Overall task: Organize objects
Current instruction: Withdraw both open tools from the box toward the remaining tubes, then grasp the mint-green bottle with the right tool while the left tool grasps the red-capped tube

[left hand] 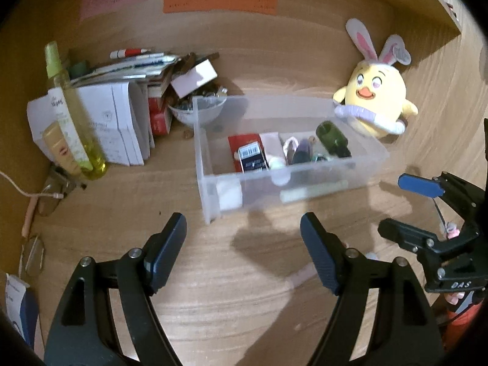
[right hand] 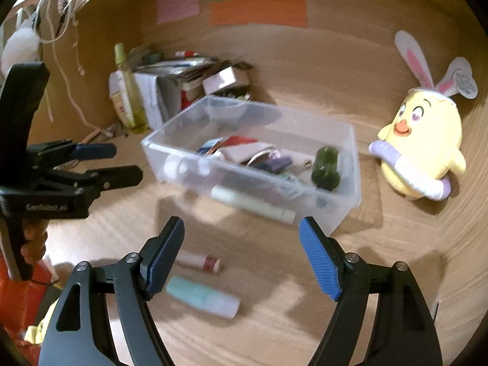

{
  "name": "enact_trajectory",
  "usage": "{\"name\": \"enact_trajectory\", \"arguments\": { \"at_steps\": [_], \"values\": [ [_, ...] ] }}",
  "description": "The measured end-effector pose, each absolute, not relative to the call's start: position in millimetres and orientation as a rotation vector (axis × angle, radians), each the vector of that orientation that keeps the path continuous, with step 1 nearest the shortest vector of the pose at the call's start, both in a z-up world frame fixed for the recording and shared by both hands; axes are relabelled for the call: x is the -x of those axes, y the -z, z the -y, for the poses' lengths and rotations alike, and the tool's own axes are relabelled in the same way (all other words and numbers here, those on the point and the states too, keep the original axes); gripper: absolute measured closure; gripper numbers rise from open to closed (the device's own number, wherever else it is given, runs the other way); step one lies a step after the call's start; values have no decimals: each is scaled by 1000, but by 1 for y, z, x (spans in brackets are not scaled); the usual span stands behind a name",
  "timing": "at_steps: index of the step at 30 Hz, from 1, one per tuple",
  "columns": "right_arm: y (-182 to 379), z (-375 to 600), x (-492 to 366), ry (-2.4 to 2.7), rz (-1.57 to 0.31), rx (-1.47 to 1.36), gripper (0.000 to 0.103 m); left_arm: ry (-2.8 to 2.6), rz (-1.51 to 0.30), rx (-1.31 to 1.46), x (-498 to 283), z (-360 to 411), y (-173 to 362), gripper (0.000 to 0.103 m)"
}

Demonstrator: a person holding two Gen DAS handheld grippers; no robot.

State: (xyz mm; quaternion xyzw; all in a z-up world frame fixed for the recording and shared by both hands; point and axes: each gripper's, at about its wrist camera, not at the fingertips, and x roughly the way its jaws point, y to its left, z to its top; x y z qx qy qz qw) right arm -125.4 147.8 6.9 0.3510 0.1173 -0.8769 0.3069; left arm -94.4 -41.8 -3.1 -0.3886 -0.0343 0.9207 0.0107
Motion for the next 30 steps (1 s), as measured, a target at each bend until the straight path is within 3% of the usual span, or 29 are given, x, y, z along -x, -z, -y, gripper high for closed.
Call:
{"name": "enact_trajectory", "arguments": {
  "at_steps": [7, 20, 23, 26, 30],
  "values": [
    [14, -148, 108, 2206, -276, -987, 27, -2861, 95, 1260, 76, 41, 17, 26],
    [59, -126, 108, 2124, -439, -1075, 28, -2806, 92, 1332, 70, 36, 39, 25],
    [60, -125, 107, 2118, -455, -1069, 35, -2787, 74, 1335, 74, 29, 40, 25],
    [60, -124, 106, 2101, -475, -1070, 62, -2765, 47, 1338, 79, 21, 43, 25],
    [59, -130, 104, 2101, -479, -1071, 80, -2730, 4, 1349, 86, 8, 47, 25]
  ]
}}
